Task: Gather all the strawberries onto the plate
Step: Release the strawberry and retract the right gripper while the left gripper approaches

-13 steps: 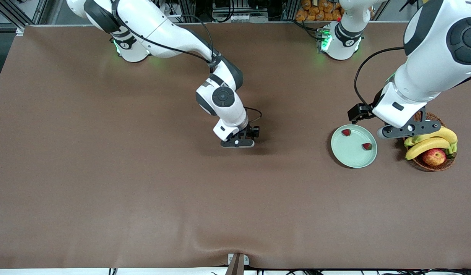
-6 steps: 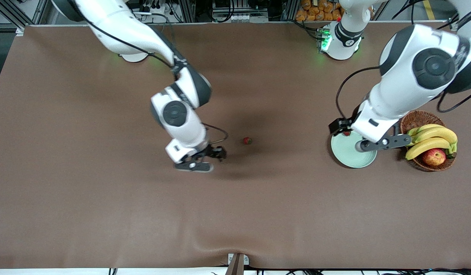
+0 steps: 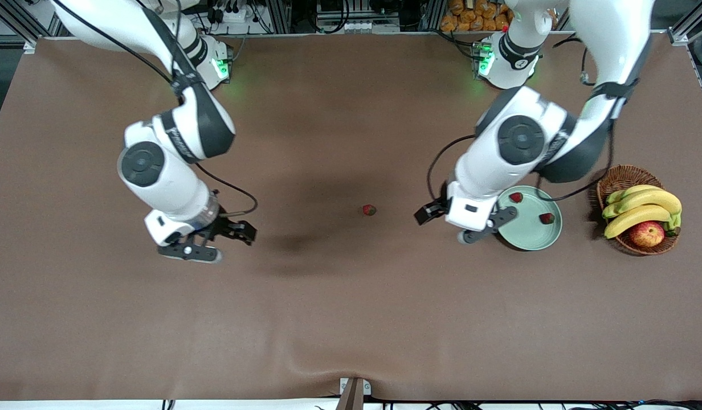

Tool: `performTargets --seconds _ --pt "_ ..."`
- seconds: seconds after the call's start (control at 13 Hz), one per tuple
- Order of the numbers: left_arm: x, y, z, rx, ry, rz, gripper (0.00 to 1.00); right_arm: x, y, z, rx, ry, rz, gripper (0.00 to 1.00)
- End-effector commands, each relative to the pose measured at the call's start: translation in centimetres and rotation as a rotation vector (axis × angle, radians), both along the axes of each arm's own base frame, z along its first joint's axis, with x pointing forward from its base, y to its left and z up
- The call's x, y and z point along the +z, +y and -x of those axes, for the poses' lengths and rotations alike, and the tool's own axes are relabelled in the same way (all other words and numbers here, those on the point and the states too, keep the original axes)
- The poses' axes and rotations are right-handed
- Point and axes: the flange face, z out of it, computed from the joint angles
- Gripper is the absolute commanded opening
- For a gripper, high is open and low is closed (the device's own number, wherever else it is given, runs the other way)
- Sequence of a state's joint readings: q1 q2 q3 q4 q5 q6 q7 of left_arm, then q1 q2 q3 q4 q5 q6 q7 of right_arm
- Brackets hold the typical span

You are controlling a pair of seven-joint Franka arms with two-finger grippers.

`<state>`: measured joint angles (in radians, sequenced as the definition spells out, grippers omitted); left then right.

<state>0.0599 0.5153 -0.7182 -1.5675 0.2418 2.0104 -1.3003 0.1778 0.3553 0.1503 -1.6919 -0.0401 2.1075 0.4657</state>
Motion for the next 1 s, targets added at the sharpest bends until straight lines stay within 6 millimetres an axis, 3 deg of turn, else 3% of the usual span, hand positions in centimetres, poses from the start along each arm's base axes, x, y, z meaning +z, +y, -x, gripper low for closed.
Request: performTargets --seconds 0.0,0.23,0.46,0.62,0.93 --pt "-4.2 -4.5 1.4 0.191 -0.01 -0.058 1.0 3.7 -6.1 1.7 0.047 0.031 0.023 1.0" --pt "-10.6 -9.1 4.1 0.3 -0.002 -0.107 1.0 6.7 -15.1 1.8 0.132 0.046 0.056 1.0" --pt "-14.1 -10.2 5.2 0.313 0.021 -0.121 1.0 9.5 -23.7 3.1 0.216 0.06 0.067 1.0" --pt "-16.2 -11.7 6.2 0.292 0.022 -0.112 1.0 11.5 -26.5 4.5 0.225 0.082 0.064 1.0" --pt "-20.2 -13.3 7.1 0.301 -0.037 -0.117 1.0 15.7 -27.7 6.6 0.2 0.116 0.053 1.0"
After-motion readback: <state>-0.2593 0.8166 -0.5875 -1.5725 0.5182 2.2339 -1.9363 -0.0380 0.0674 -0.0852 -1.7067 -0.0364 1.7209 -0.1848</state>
